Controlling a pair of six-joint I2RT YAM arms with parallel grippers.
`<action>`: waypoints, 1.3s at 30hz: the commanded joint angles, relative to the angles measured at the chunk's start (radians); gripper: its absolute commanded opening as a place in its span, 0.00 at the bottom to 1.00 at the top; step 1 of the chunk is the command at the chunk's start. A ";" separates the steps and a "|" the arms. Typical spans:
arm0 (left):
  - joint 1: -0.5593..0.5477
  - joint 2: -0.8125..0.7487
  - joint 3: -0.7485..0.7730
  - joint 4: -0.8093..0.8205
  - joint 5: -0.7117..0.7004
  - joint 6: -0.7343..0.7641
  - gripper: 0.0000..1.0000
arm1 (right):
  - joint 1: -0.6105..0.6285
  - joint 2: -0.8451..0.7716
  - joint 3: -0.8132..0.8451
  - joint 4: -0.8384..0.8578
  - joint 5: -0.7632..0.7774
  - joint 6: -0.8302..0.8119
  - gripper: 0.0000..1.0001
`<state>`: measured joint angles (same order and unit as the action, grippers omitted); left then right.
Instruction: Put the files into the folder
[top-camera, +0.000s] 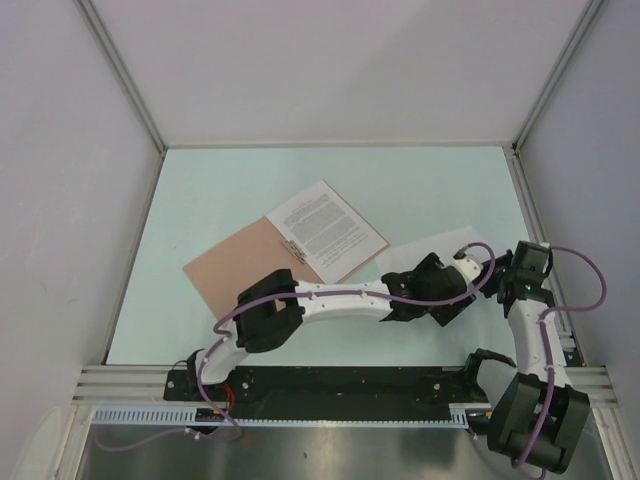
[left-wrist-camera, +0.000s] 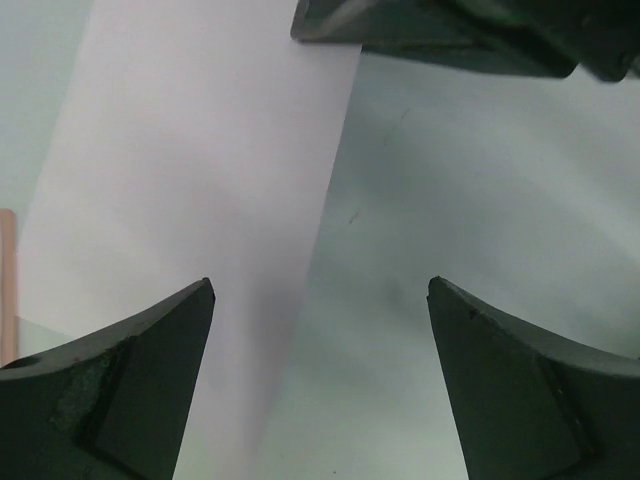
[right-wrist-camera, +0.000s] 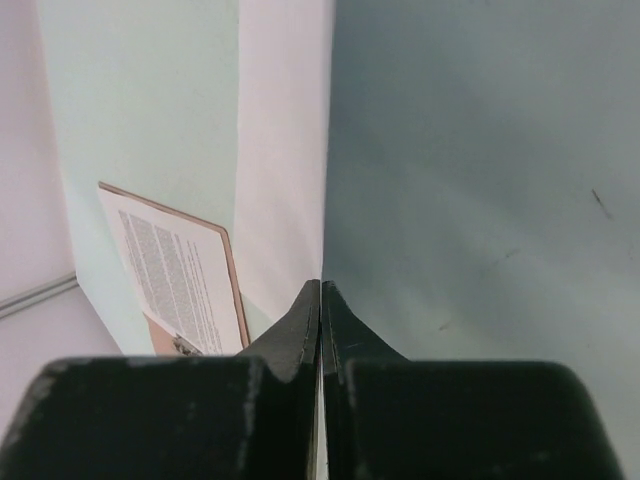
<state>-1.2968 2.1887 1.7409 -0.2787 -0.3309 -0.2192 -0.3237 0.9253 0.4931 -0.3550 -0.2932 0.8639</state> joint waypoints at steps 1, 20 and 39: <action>-0.013 -0.010 0.048 -0.037 -0.174 0.100 0.95 | 0.009 -0.040 0.048 -0.101 0.028 0.029 0.00; -0.016 0.002 0.129 -0.063 -0.160 0.121 0.35 | 0.015 -0.103 0.104 -0.164 -0.050 0.052 0.00; 0.447 -0.527 -0.439 0.165 0.631 -0.428 0.00 | 0.100 0.001 0.466 -0.114 -0.216 -0.422 1.00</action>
<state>-0.9451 1.8065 1.4773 -0.2600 0.0757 -0.4545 -0.2913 0.8768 0.9440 -0.4755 -0.4397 0.5617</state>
